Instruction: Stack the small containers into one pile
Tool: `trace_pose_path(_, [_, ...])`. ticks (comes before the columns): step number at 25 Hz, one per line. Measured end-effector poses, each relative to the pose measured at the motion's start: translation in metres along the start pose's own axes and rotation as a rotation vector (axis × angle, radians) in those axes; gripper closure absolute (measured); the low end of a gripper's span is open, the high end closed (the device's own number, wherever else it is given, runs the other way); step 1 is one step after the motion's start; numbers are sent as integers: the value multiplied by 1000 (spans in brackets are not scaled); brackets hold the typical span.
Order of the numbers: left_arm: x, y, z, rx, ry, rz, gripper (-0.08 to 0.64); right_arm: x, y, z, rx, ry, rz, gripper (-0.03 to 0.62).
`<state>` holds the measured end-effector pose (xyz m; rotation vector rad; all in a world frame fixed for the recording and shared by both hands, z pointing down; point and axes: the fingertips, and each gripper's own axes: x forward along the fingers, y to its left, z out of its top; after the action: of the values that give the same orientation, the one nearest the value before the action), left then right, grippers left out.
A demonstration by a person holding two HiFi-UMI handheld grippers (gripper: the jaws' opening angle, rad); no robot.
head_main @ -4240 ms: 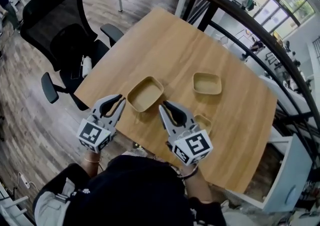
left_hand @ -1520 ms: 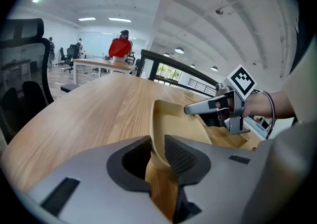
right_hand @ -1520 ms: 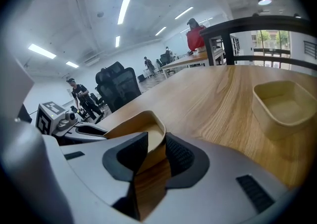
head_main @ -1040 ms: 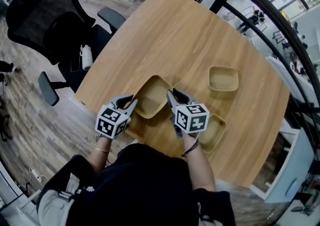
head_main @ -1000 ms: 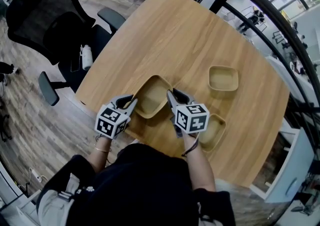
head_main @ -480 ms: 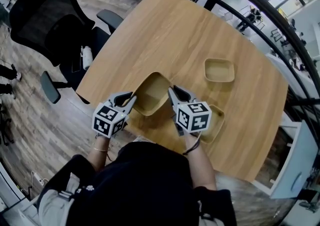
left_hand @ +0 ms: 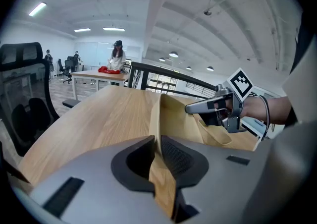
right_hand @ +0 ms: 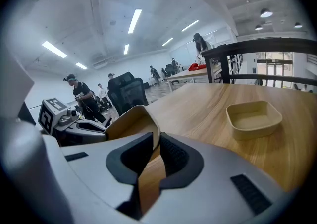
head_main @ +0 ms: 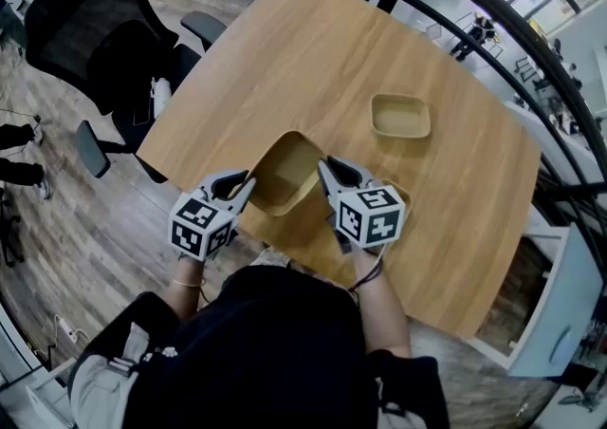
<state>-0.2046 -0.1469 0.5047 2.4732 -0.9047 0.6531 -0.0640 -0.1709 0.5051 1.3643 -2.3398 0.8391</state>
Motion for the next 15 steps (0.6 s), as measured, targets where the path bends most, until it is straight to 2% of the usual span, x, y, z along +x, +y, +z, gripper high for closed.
trace_pose_path(7, [4, -37, 11, 16, -18, -4, 509, -38, -14, -1, 0, -21, 17, 537])
trace_pose_path(15, [17, -82, 27, 51, -25, -53, 508, -84, -38, 1, 6, -57, 4, 537])
